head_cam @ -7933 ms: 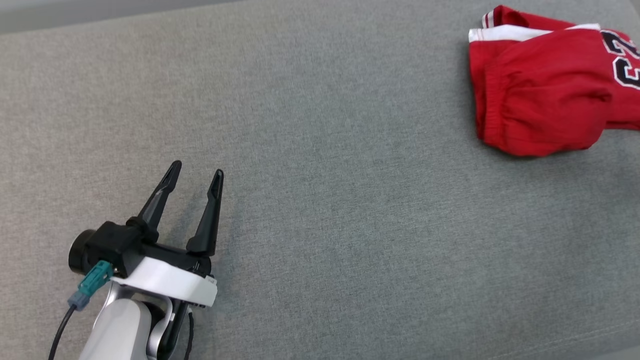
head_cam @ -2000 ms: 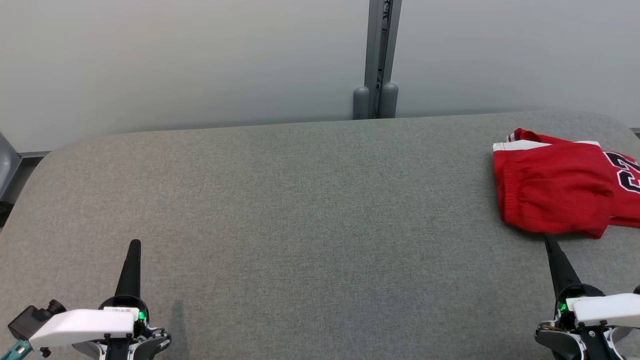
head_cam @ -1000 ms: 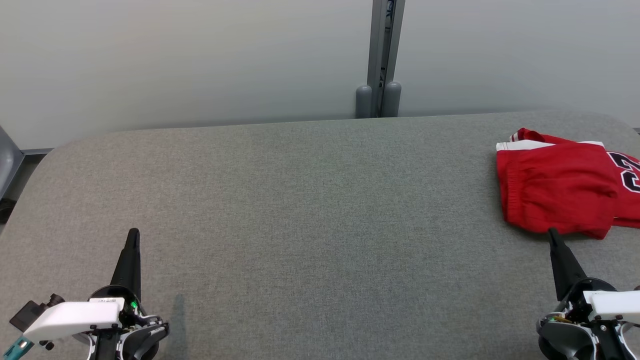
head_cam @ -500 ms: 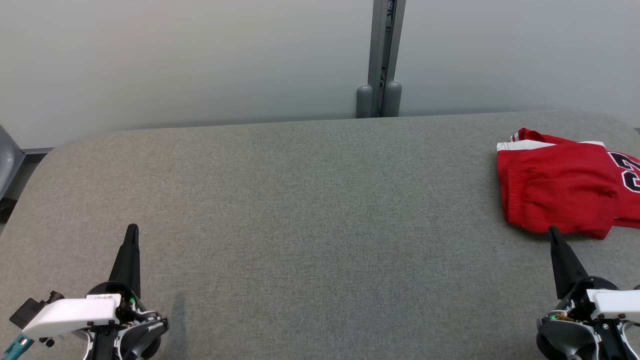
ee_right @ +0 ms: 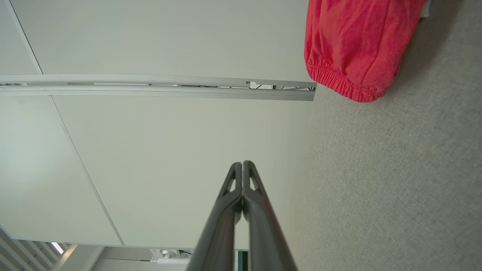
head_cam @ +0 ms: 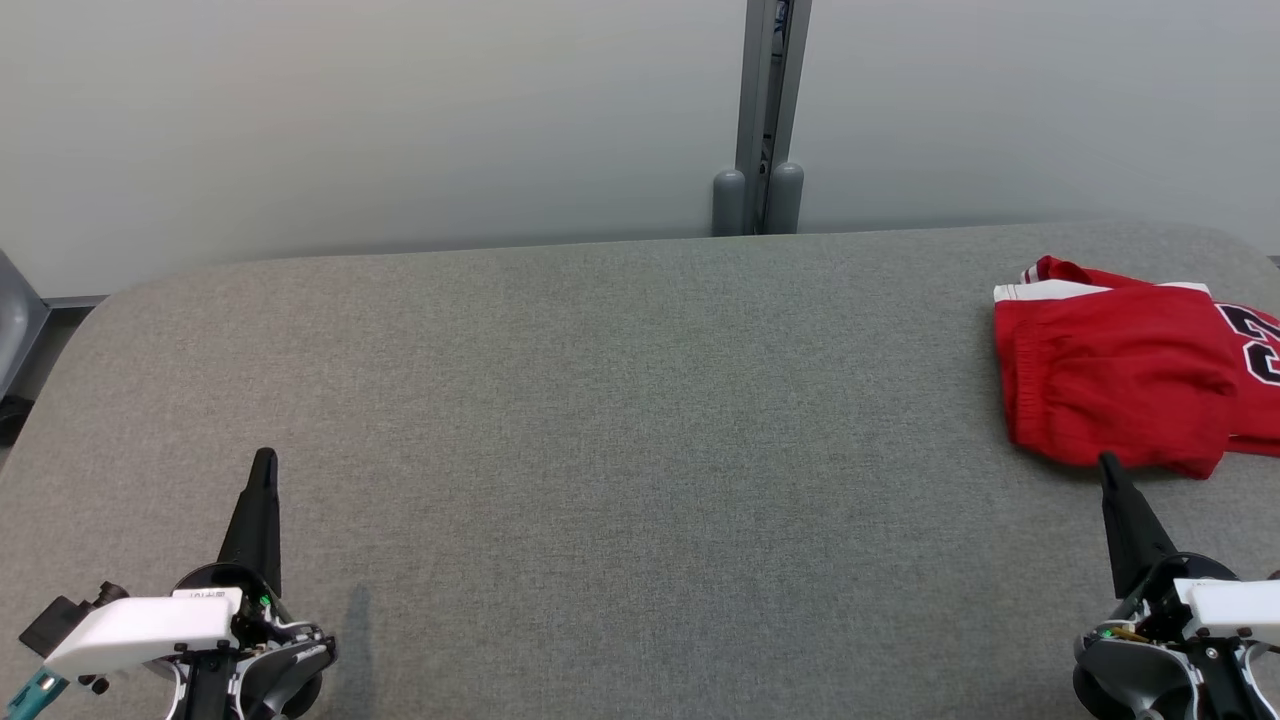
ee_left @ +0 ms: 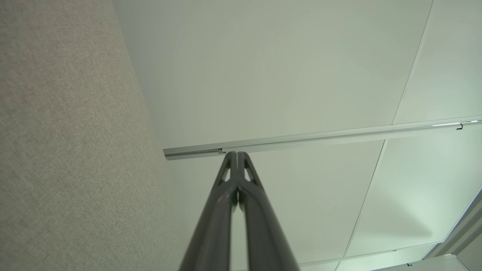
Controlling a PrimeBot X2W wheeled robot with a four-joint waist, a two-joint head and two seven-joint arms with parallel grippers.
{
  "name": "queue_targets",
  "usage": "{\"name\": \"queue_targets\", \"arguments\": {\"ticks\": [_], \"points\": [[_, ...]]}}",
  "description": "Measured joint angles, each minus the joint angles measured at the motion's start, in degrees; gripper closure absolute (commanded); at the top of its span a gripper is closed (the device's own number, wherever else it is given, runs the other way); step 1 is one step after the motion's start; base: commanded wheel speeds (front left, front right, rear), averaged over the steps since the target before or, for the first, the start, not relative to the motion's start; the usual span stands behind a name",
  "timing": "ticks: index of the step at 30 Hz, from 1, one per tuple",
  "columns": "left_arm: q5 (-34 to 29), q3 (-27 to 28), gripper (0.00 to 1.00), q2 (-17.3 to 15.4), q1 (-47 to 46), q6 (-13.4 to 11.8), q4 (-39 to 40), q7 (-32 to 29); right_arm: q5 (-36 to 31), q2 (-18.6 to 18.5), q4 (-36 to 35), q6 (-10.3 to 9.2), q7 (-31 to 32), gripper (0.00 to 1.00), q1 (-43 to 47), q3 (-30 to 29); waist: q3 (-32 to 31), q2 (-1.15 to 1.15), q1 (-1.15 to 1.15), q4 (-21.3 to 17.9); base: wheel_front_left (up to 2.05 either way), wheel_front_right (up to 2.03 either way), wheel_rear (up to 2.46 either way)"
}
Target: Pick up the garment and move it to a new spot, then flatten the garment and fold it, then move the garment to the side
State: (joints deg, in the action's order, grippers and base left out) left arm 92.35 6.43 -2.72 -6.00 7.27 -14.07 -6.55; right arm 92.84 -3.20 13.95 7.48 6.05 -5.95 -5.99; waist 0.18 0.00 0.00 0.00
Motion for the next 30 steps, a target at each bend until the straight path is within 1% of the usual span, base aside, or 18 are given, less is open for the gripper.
{"name": "queue_targets", "arguments": {"ticks": [30], "points": [[0.02, 0.0, 1.0, 0.0, 0.0, 0.01, 0.0, 0.01, -0.08, 0.12, 0.01, 0.0, 0.22, 1.0, 0.0, -0.23, 0.0, 0.0, 0.0, 0.0, 0.0, 0.0, 0.0]]}}
